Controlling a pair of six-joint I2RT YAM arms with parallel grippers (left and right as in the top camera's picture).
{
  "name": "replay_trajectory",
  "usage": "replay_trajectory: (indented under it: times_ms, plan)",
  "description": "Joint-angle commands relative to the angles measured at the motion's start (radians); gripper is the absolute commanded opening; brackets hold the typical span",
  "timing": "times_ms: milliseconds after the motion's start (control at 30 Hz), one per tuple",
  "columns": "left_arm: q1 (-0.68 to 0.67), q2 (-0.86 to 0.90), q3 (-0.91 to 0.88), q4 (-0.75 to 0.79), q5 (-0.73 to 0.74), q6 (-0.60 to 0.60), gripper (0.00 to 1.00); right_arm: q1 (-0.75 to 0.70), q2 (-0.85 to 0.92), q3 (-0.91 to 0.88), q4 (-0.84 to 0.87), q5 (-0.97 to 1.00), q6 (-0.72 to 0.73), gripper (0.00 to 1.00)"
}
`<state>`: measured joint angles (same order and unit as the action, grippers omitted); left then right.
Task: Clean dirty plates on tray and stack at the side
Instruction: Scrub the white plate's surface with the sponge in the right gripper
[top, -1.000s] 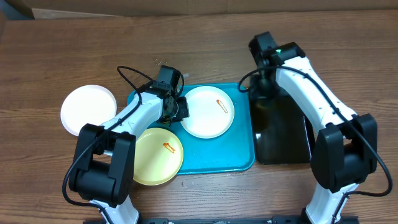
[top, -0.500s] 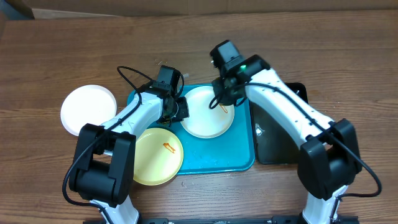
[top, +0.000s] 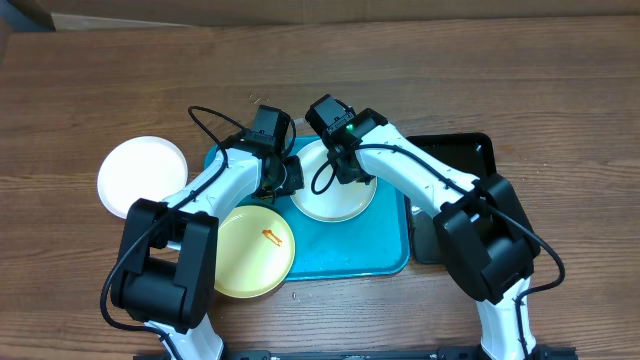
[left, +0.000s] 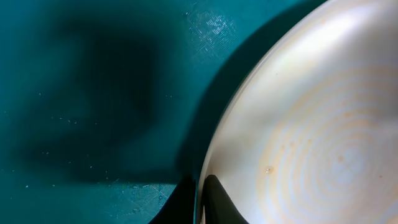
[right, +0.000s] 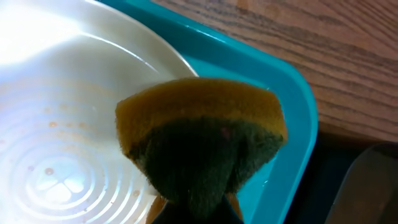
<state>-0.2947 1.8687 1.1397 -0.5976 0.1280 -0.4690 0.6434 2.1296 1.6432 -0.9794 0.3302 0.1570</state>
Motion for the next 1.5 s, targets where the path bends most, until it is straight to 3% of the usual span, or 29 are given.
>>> replay_trajectory:
  times_ms: [0, 367, 567, 767, 967, 1200, 1467]
  plan:
    - [-0.007, 0.015, 0.002, -0.001, -0.003, 0.001, 0.09, -0.003, 0.03, 0.004, 0.01, 0.001, 0.003, 0.04]
    - [-0.007, 0.015, 0.002, -0.005, 0.001, 0.001, 0.09, -0.003, 0.129, 0.002, -0.005, -0.062, 0.036, 0.04]
    - [-0.007, 0.015, 0.002, -0.005, 0.001, 0.001, 0.09, -0.004, 0.129, 0.002, -0.01, -0.429, -0.099, 0.04]
    - [-0.007, 0.015, 0.002, -0.005, 0.001, 0.001, 0.09, -0.014, 0.127, 0.032, -0.011, -0.571, -0.103, 0.04]
    - [-0.007, 0.014, 0.002, -0.005, 0.001, 0.001, 0.09, -0.072, 0.106, 0.178, -0.082, -0.692, -0.11, 0.04]
    - [-0.007, 0.015, 0.002, -0.008, 0.0, 0.001, 0.1, -0.191, 0.042, 0.357, -0.271, -0.667, -0.132, 0.04]
    - [-0.007, 0.015, 0.002, -0.007, 0.001, 0.001, 0.11, -0.401, -0.009, 0.37, -0.5, -0.549, -0.12, 0.04]
